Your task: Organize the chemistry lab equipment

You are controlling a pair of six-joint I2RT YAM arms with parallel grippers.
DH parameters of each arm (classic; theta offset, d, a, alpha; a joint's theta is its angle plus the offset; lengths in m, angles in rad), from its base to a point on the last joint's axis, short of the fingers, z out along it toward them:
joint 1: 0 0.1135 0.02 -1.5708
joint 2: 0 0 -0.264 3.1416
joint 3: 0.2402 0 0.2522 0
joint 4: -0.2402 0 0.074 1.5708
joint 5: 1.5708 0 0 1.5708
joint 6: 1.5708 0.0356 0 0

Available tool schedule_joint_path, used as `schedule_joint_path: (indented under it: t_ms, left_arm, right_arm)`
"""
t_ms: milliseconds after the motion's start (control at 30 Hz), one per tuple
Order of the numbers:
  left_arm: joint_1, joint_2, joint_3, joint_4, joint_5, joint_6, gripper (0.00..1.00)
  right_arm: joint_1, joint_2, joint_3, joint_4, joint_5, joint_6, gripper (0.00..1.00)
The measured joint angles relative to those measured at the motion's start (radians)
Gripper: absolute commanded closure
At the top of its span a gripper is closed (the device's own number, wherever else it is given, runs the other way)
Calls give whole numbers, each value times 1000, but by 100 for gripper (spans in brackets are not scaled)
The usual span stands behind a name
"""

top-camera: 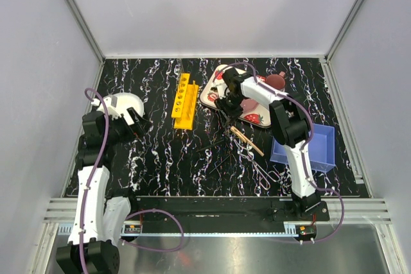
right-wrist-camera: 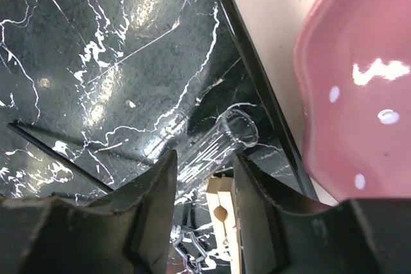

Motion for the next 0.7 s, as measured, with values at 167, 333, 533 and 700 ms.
schedule_joint_path:
  t_ms: [167, 333, 533, 700]
  left_arm:
    - [0, 0, 0, 1, 0, 0, 1]
    - [0, 0, 0, 0, 0, 0, 1]
    - [0, 0, -8, 17, 49, -8, 1]
    - [0, 10, -92, 155, 200, -138, 1]
  right_arm:
    - [20, 19, 18, -8, 13, 5, 67]
    - [51, 42, 53, -14, 17, 8, 76]
    - [71, 70, 115, -23, -39, -5, 79]
    - [71, 56, 150, -28, -127, -49, 80]
